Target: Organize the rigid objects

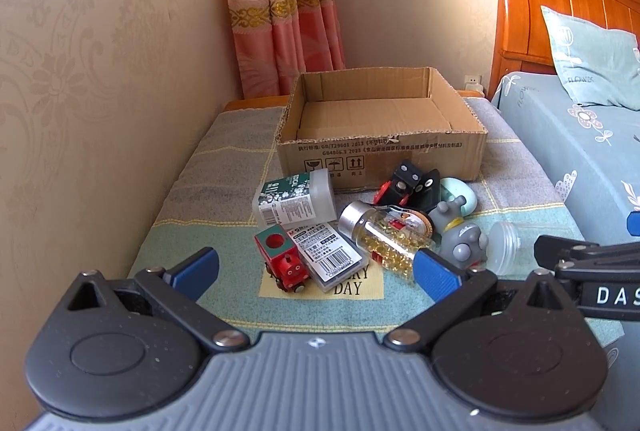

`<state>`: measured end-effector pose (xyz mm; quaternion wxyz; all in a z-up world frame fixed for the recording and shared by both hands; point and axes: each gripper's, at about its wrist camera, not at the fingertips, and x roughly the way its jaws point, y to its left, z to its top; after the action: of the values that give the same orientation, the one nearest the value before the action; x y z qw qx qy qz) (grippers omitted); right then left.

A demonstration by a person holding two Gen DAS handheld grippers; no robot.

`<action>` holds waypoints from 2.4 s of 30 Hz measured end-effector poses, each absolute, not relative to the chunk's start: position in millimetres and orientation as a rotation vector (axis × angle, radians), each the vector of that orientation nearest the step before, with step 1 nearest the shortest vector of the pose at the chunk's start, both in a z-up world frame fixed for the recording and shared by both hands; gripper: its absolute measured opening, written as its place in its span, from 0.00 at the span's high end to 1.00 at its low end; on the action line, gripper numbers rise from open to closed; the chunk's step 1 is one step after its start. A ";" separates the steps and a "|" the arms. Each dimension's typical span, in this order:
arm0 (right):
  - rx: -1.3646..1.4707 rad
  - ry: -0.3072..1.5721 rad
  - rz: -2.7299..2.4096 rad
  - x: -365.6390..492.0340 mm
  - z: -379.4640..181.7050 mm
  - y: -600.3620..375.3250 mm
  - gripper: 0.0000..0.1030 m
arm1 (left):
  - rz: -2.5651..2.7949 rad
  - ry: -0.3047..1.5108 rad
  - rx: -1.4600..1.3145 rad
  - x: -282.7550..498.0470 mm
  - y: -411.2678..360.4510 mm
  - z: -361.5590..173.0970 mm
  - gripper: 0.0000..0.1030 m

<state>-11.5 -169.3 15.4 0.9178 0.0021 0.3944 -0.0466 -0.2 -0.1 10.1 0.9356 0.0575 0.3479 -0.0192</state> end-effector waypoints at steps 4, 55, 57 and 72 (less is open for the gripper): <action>0.003 0.809 -0.096 -11.1 14.2 -168.7 0.00 | -0.039 0.712 0.117 -0.1 0.1 9.9 0.01; 0.011 0.833 -0.134 20.7 -3.4 -199.2 0.00 | -0.179 0.687 0.155 41.5 40.5 -22.8 0.01; 0.039 0.865 -0.155 24.0 -13.5 -210.7 0.00 | -0.190 0.693 0.158 45.9 47.5 -29.7 0.01; 0.195 1.021 -0.101 56.8 -52.6 -213.2 0.00 | -0.303 0.776 0.155 58.3 61.7 -67.6 0.01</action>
<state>56.8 -213.2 -52.6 0.8667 0.0929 0.4878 -0.0480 58.3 61.7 -67.6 0.9116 0.0753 0.3765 -0.1470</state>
